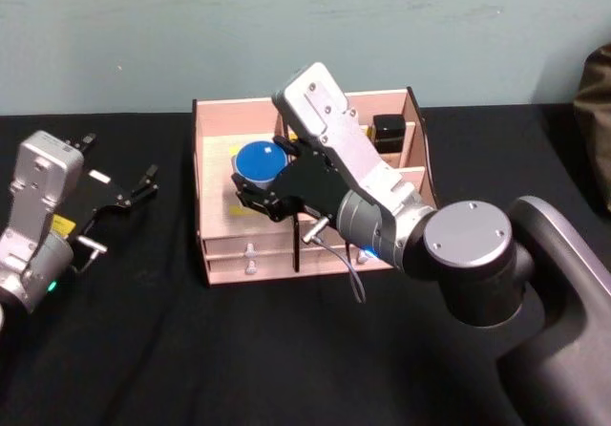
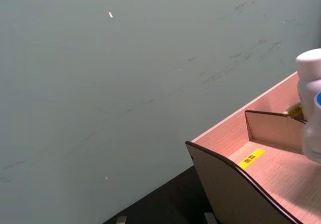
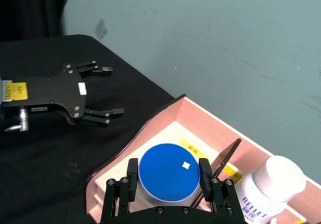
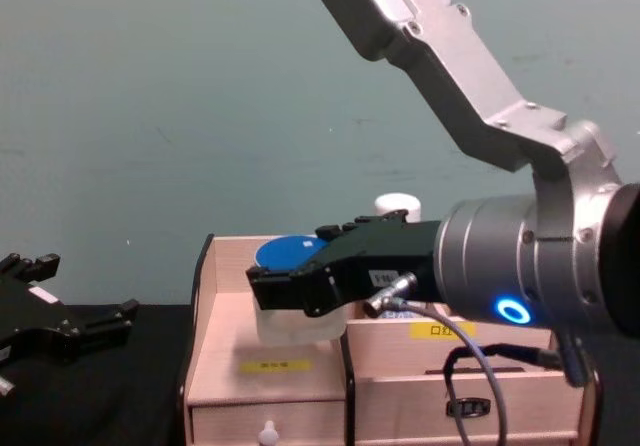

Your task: Pick up the facial cleanser and watermelon frost from the table and place them into the tiered storage box.

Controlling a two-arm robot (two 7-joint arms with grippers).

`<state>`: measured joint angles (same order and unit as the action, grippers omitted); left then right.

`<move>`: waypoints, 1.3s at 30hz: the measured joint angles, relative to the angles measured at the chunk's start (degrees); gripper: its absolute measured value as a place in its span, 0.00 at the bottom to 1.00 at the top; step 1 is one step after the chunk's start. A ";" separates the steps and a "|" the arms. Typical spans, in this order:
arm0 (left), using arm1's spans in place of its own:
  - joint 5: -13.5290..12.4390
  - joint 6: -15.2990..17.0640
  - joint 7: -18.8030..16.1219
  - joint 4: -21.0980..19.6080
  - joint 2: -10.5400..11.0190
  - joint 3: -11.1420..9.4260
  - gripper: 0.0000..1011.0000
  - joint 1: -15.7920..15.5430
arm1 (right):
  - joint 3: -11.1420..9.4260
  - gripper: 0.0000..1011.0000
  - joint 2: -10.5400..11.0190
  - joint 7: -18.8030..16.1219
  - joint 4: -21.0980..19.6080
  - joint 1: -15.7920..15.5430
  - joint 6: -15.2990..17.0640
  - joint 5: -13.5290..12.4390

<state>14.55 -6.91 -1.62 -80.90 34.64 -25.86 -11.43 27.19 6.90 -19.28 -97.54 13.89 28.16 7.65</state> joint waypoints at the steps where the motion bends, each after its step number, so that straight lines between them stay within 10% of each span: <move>1: 0.00 0.00 0.00 0.00 0.00 0.00 0.99 0.00 | -0.04 0.73 -0.16 0.01 0.34 0.20 -0.03 0.07; 39: 0.00 0.00 0.00 0.00 0.00 0.00 0.99 0.00 | -0.53 0.73 -4.31 -0.06 10.00 4.76 -0.37 1.05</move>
<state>14.55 -6.91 -1.62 -80.90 34.65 -25.86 -11.43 26.66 2.59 -19.34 -87.54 18.65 27.79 8.70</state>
